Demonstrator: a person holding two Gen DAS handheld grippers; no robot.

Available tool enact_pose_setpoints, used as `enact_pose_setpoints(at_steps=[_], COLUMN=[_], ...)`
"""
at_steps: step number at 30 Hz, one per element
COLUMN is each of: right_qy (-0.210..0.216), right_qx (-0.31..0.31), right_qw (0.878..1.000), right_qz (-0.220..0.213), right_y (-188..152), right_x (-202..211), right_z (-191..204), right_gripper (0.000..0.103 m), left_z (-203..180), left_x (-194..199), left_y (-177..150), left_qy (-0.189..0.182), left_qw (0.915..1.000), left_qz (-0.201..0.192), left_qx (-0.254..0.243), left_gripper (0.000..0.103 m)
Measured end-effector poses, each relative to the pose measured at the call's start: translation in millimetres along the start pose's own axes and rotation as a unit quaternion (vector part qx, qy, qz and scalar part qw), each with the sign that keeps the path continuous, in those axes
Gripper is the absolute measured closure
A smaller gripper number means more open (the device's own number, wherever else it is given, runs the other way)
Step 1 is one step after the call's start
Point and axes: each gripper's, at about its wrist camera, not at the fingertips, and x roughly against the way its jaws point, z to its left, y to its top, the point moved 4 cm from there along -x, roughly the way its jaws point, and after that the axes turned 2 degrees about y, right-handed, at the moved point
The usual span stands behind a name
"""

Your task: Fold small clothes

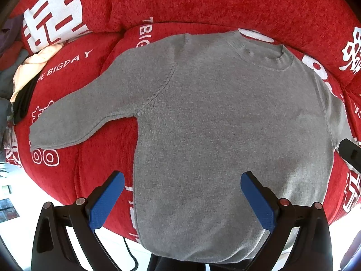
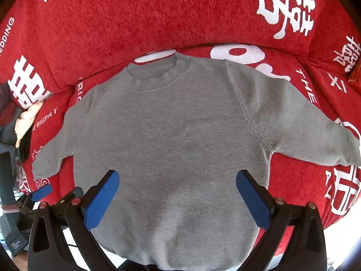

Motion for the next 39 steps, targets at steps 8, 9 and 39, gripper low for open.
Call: enact_pose_setpoints(at_steps=[8,9,39], right_qy=[0.002,0.006,0.009], right_qx=[0.000,-0.001,-0.001], right_qw=[1.000,1.000,1.000], right_qz=[-0.005,-0.007,0.001], right_y=[1,1,0], right_x=[-1,-1,-4], right_z=[4,4,17], right_gripper=[0.000,0.000,0.000], left_z=[1,1,20], left_x=[-4,-4,-4], left_y=[1,1,-1], left_qy=[-0.006,-0.011,-0.024], left_qw=[1.0000,0.9999,0.9995], left_qz=[-0.003,-0.005,-0.006], left_qx=[0.005,0.005,0.022], left_gripper=[0.000,0.000,0.000])
